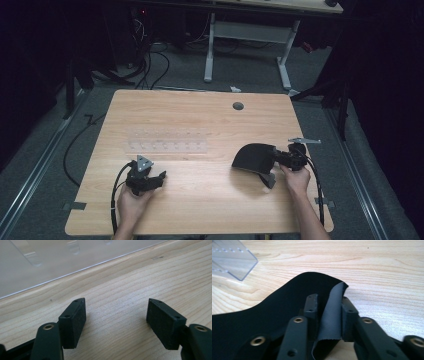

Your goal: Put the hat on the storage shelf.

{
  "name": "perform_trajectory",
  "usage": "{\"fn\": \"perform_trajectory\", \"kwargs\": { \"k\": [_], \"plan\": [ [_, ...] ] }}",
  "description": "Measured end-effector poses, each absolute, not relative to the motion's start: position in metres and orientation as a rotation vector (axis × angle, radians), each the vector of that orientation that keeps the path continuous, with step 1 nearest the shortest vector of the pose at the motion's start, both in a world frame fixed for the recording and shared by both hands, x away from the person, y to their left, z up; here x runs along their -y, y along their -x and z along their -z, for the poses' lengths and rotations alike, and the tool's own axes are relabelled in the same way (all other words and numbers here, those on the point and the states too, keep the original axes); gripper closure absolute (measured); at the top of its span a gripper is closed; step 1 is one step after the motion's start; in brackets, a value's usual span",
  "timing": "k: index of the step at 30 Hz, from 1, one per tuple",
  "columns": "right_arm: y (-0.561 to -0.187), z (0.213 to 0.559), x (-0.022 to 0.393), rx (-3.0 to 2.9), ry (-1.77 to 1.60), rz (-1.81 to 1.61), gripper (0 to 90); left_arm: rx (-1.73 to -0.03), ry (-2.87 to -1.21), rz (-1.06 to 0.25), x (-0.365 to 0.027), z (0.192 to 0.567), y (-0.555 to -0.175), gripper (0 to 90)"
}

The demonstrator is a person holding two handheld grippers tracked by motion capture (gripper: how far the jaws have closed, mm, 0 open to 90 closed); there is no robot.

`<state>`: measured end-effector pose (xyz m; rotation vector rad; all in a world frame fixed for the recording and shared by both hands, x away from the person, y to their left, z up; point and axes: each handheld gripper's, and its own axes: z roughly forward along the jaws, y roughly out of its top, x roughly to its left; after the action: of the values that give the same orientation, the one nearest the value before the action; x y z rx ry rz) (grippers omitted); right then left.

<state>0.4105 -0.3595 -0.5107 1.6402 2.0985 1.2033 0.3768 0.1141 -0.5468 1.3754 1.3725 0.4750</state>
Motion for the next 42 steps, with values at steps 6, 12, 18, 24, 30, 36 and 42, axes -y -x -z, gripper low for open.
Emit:
{"fn": "perform_trajectory", "kwargs": {
  "k": [6,12,18,24,30,36,42],
  "plan": [
    [-0.397,0.499,0.353,-2.119,-1.507,-1.216,83.0,-1.362,-1.384,-0.465,-0.113,0.547,-0.375,32.2],
    [-0.386,0.492,0.351,-2.122,-1.467,-1.3,85.0,-1.365,-1.381,-0.463,-0.113,0.547,-0.376,31.3],
    [-0.376,0.484,0.348,-2.096,-1.489,-1.34,85.7,-1.368,-1.382,-0.465,-0.114,0.547,-0.376,30.0],
    [-0.366,0.474,0.342,-2.073,-1.487,-1.379,85.9,-1.369,-1.383,-0.465,-0.113,0.547,-0.376,29.5],
    [-0.357,0.466,0.339,-2.053,-1.482,-1.397,86.0,-1.37,-1.385,-0.464,-0.113,0.547,-0.376,27.8],
    [-0.343,0.456,0.335,-2.028,-1.47,-1.419,86.0,-1.348,-1.409,-0.473,-0.114,0.547,-0.374,26.3],
    [-0.335,0.454,0.333,-2.008,-1.478,-1.465,86.0,-1.303,-1.437,-0.505,-0.108,0.546,-0.367,27.2]
  ]
}}
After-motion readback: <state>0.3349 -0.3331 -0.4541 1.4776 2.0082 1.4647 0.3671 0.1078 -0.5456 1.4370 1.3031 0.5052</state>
